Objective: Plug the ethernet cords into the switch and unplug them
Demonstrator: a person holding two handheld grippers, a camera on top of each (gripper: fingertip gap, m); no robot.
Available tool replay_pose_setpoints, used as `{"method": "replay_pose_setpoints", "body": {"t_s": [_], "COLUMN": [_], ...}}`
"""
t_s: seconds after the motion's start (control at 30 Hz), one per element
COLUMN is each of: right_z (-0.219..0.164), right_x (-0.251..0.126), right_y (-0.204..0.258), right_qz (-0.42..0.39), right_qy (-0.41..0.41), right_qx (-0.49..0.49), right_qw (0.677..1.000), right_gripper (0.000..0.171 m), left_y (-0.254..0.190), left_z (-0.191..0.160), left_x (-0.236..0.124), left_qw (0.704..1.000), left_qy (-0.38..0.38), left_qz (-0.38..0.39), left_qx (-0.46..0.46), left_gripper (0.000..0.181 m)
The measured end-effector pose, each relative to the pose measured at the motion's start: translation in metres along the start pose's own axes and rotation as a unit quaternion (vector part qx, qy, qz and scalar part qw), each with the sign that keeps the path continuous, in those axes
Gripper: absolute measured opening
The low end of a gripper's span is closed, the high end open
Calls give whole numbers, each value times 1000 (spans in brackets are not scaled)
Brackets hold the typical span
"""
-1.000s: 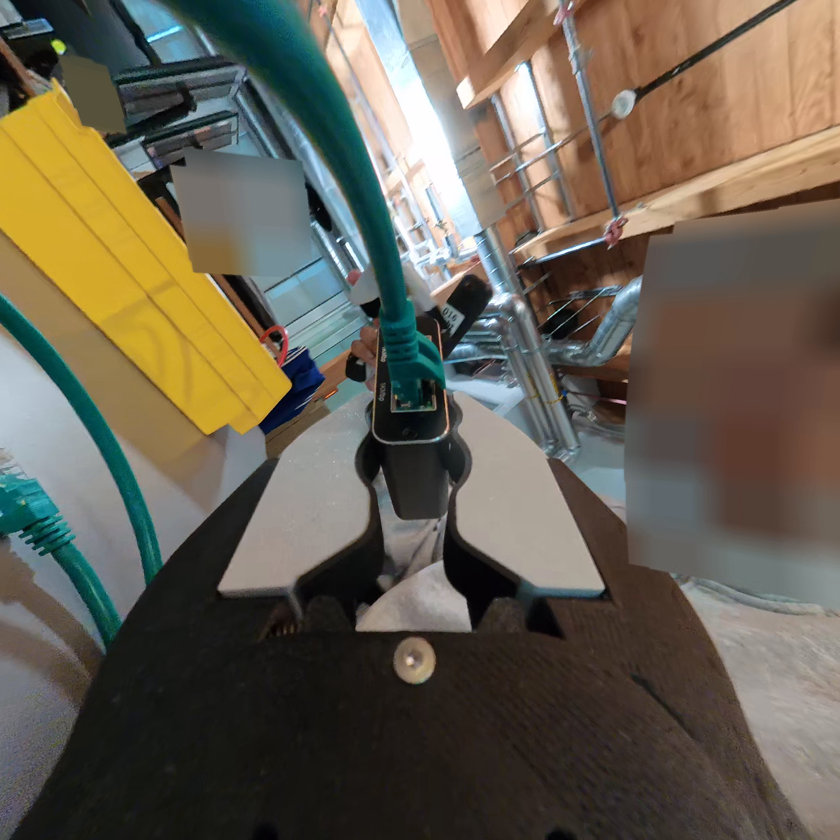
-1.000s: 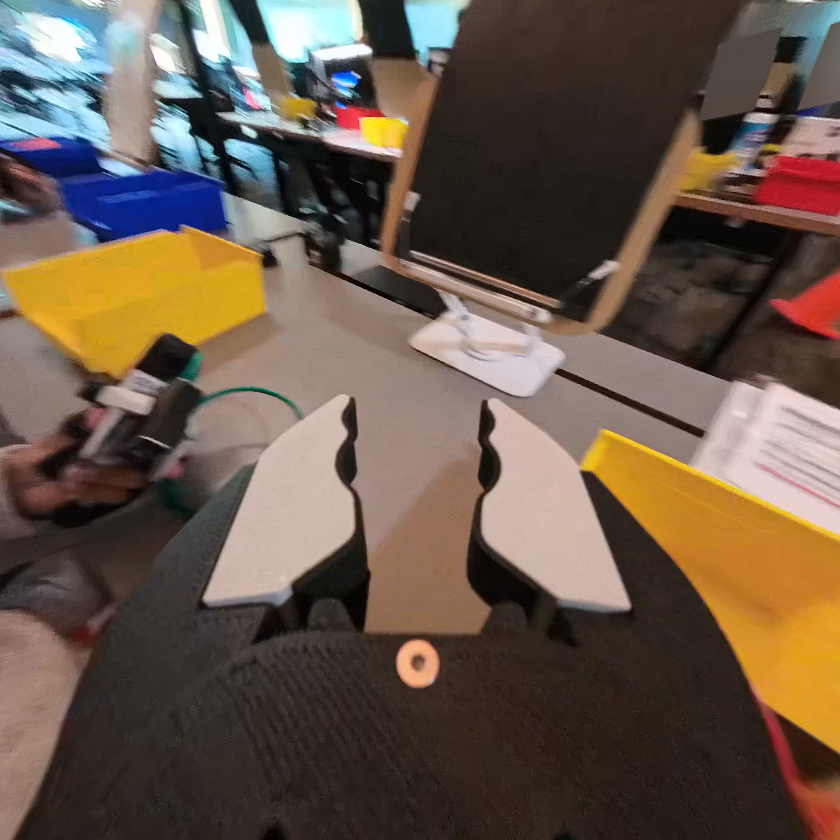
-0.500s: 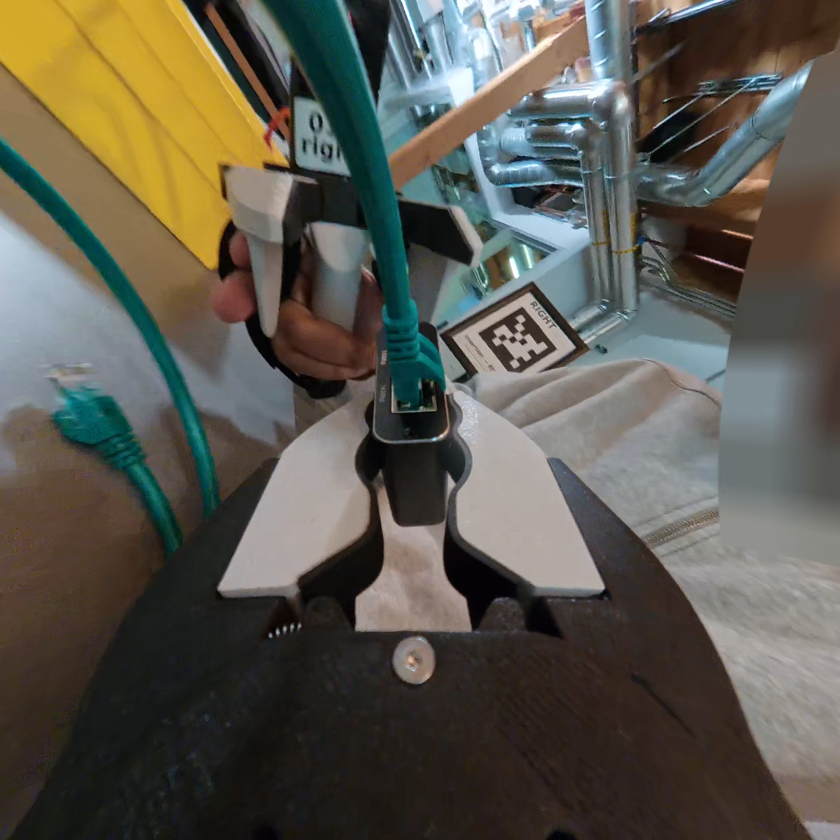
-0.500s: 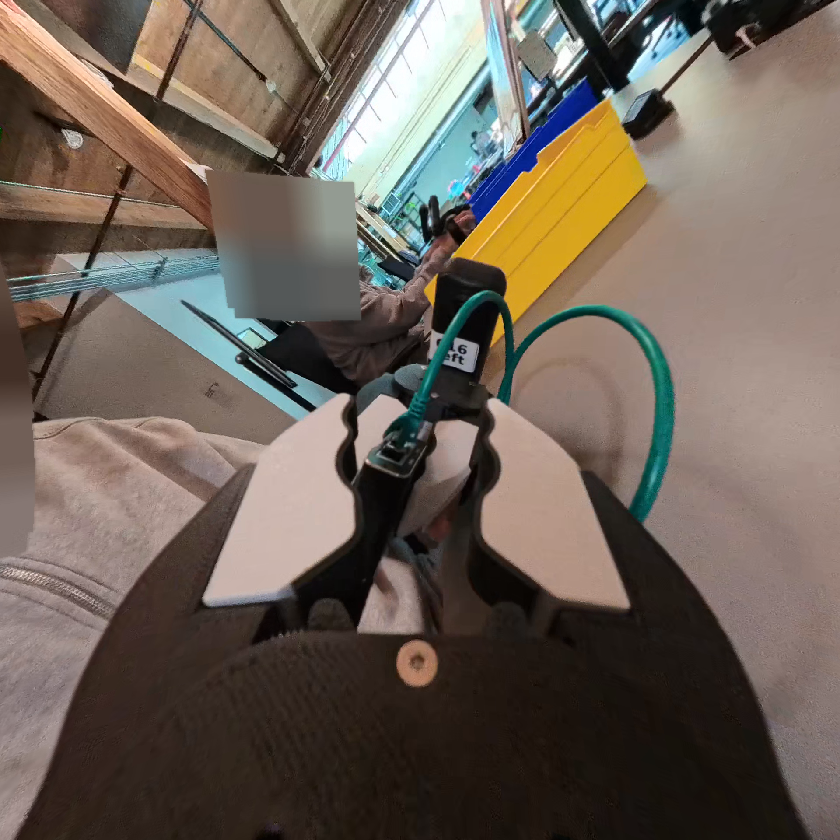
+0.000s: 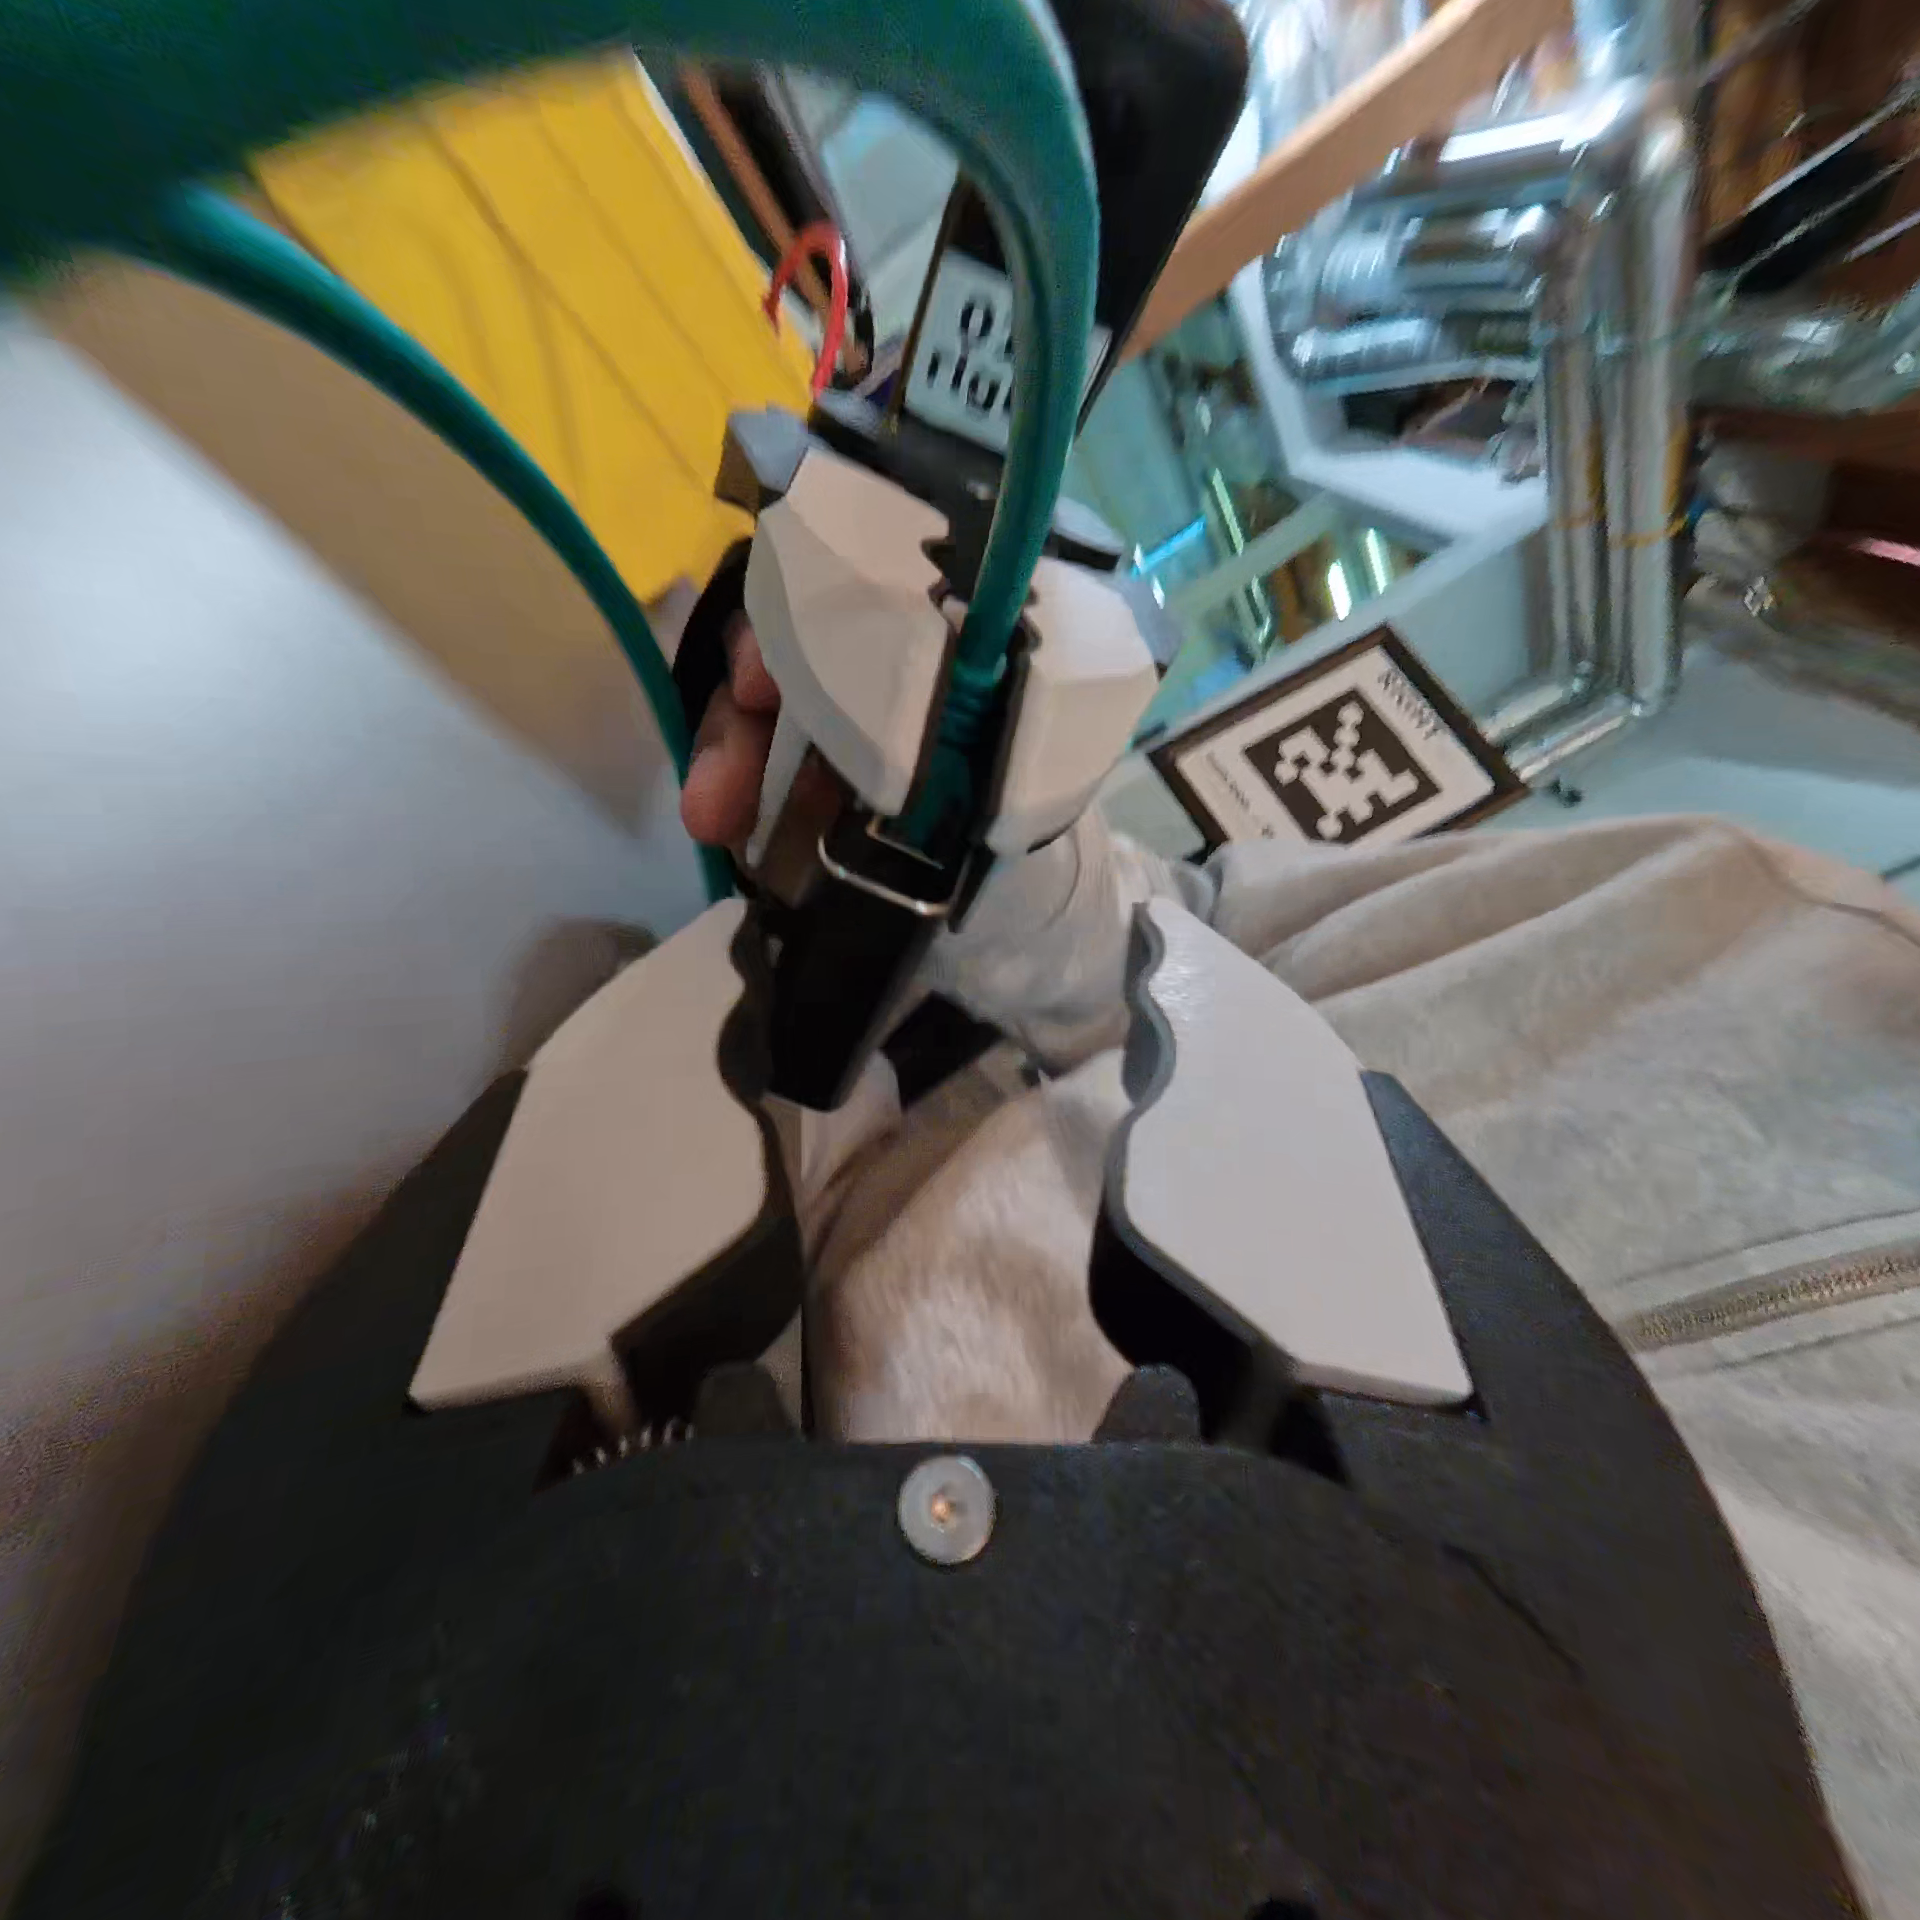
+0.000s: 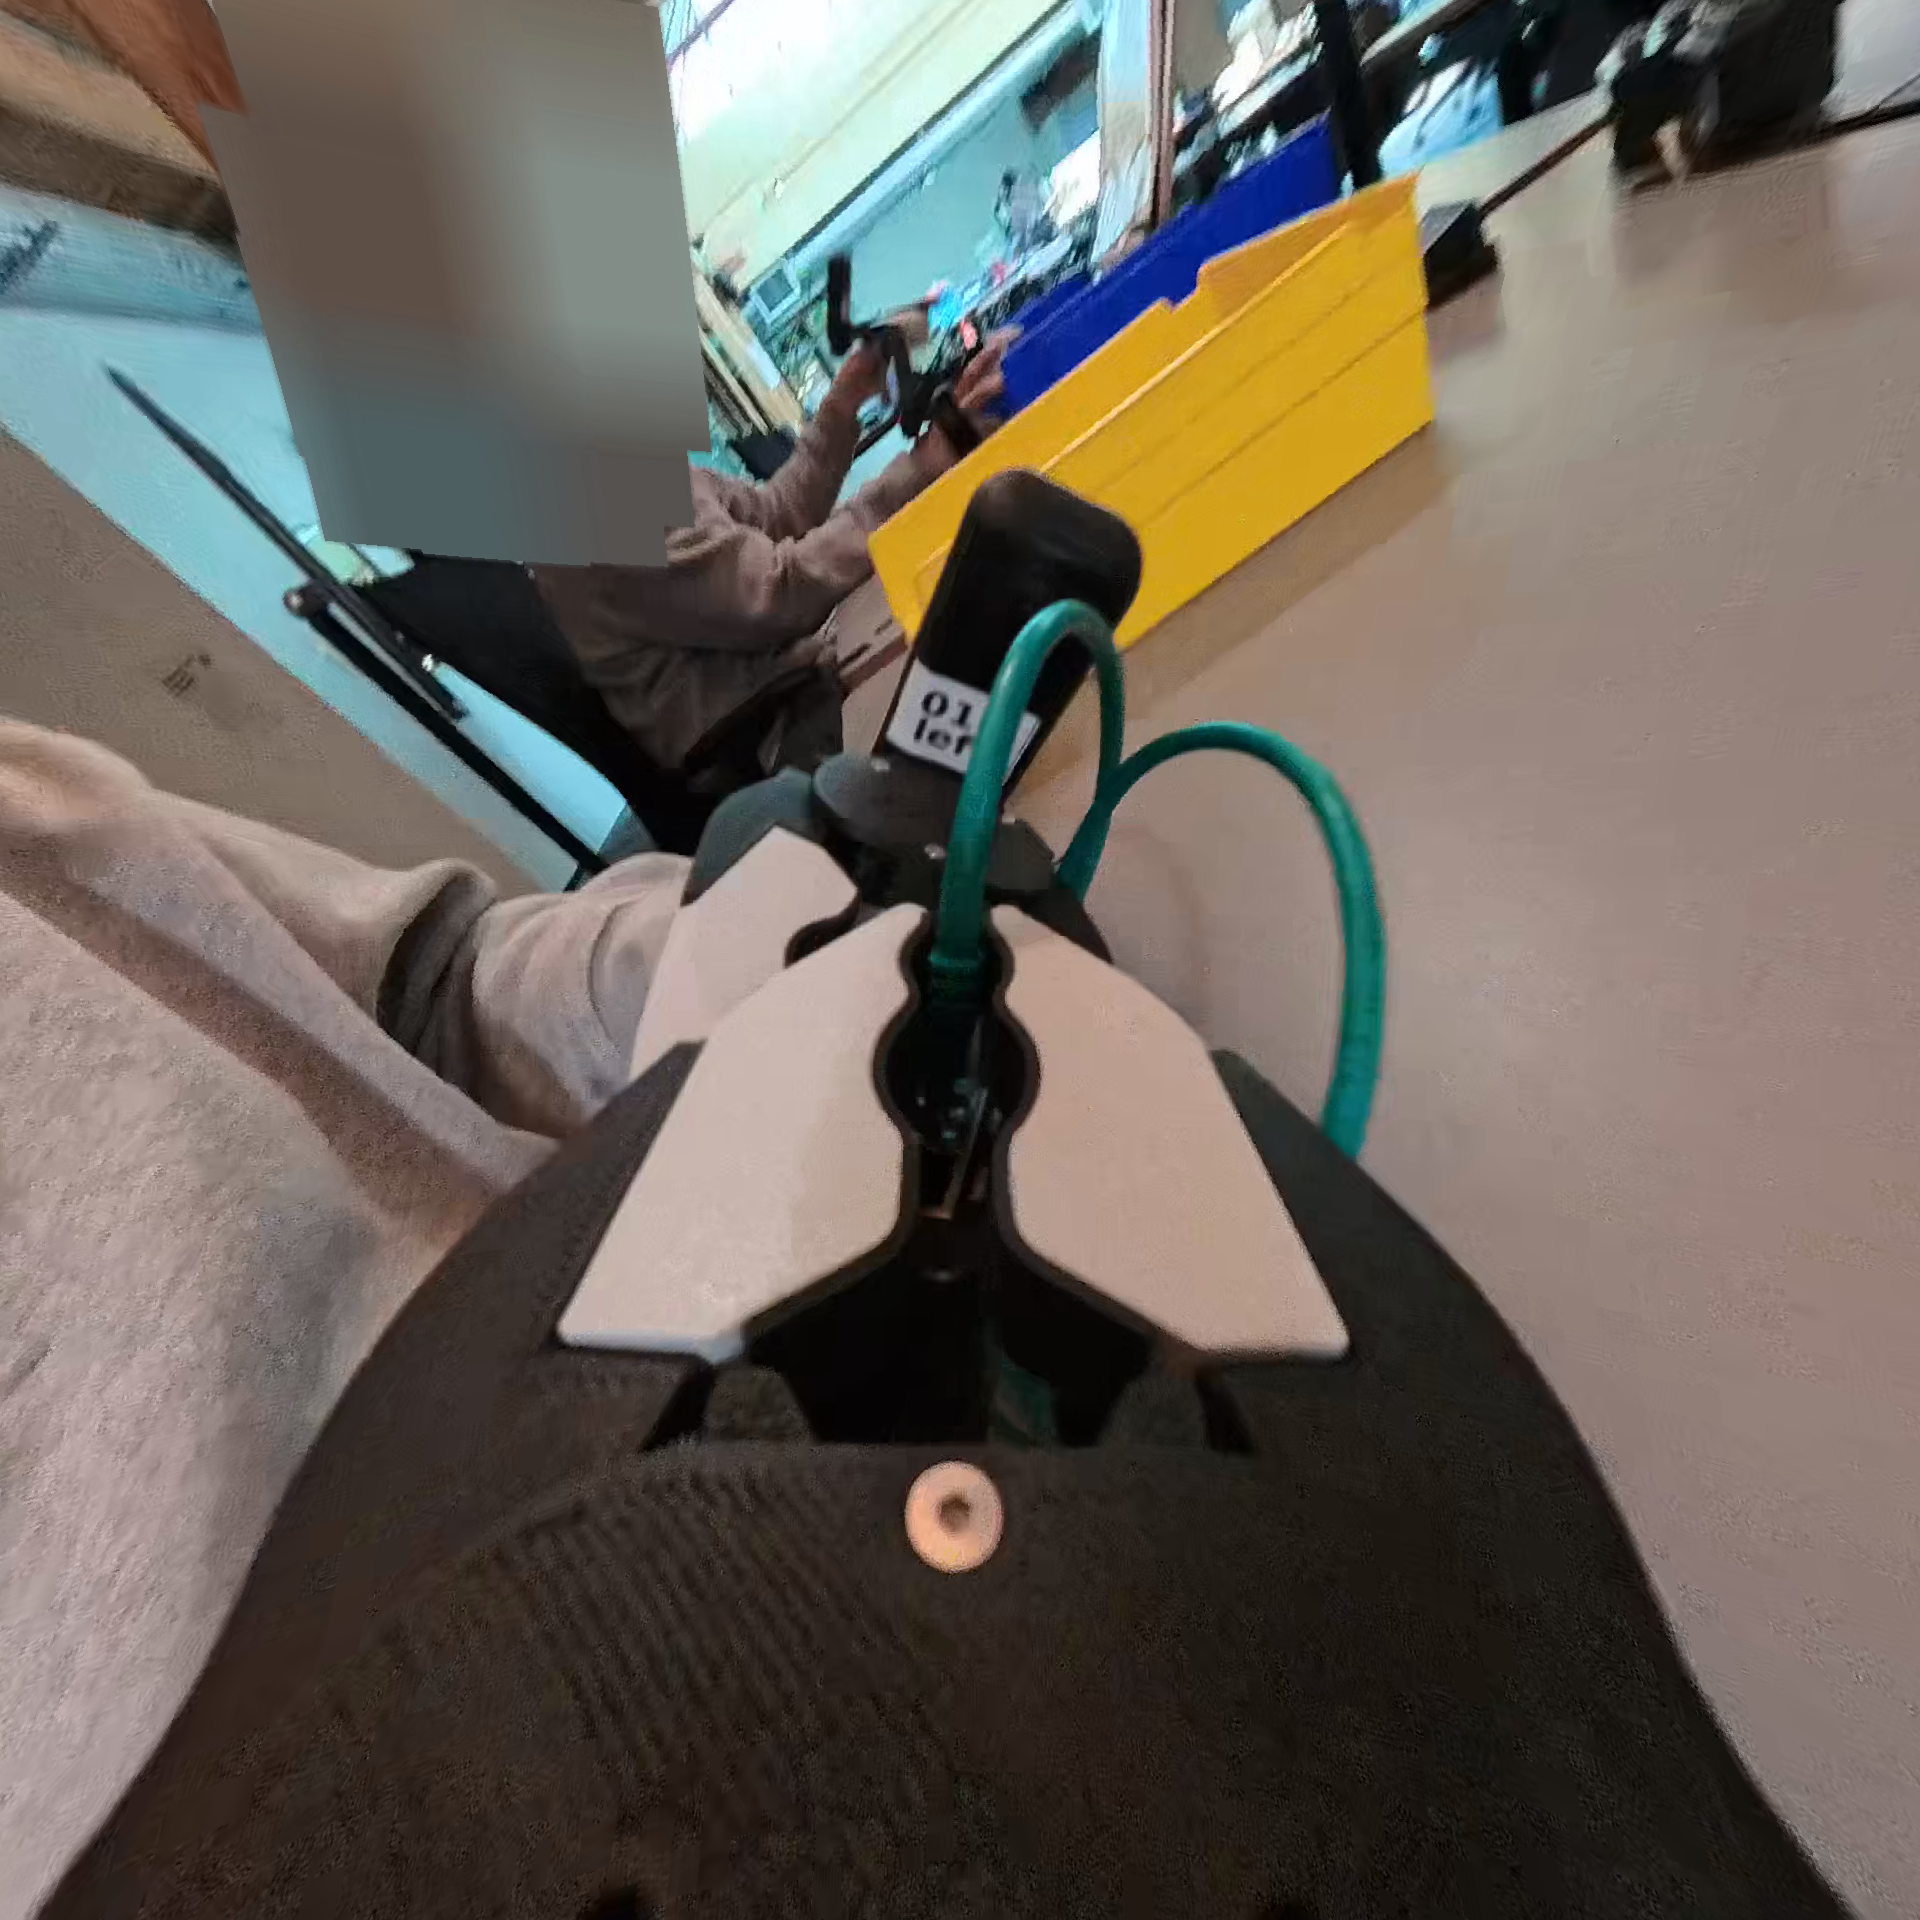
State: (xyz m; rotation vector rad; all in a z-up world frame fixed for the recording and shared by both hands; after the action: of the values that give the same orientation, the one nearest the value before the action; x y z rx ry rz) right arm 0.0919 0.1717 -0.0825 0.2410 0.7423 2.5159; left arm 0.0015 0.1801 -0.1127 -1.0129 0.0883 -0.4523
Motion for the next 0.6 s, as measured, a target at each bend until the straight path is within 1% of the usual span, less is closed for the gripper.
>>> {"method": "replay_pose_setpoints", "body": {"t_s": [0.07, 0.2, 0.27, 0.37, 0.47, 0.5, 0.53, 0.6], "right_z": [5, 13, 18, 19, 18, 19, 20, 24], "right_x": [-4, -10, -14, -20, -23, -25, -29, -40], "right_y": [-2, 1, -1, -8, -16, -18, -21, -30], "right_qz": [-14, -21, 7, 39, 50, 62, 78, 101], "right_qy": [-36, -98, -128, -170, -191, -206, -225, -272], "right_qx": [0, 7, 48, 119, 170, 191, 217, 262], "right_qw": [999, 995, 991, 978, 966, 958, 947, 920], "right_gripper": [7, 7, 7, 7, 7, 7, 7, 7], "left_y": [-5, -16, -23, -26, -21, -19, -18, -18], "left_z": [6, 9, 11, 13, 15, 17, 22, 35], "left_x": [-1, 2, 0, -1, -4, -7, -13, -29], "left_qw": [999, 995, 991, 991, 992, 992, 989, 972], "left_qy": [-33, -49, -62, -73, -77, -90, -117, -187], "left_qz": [-15, -24, -42, -73, -63, -67, -82, -138], "left_qx": [16, 88, 114, 88, 73, 56, 33, -26], "left_gripper": [79, 92, 91, 90, 80, 78, 75, 69]}}
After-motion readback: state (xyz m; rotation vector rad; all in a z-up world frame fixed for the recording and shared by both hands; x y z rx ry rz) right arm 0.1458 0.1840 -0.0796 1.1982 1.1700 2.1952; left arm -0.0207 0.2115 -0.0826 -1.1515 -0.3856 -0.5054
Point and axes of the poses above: each gripper's, where its closed fingertips meet, x out along the fingers, z out of its top, y = z × x across the jaws, the point moved 7 cm from there along -x, back along the fingers, and after that the axes turned 7 degrees about -y, right-handed, at the moved point
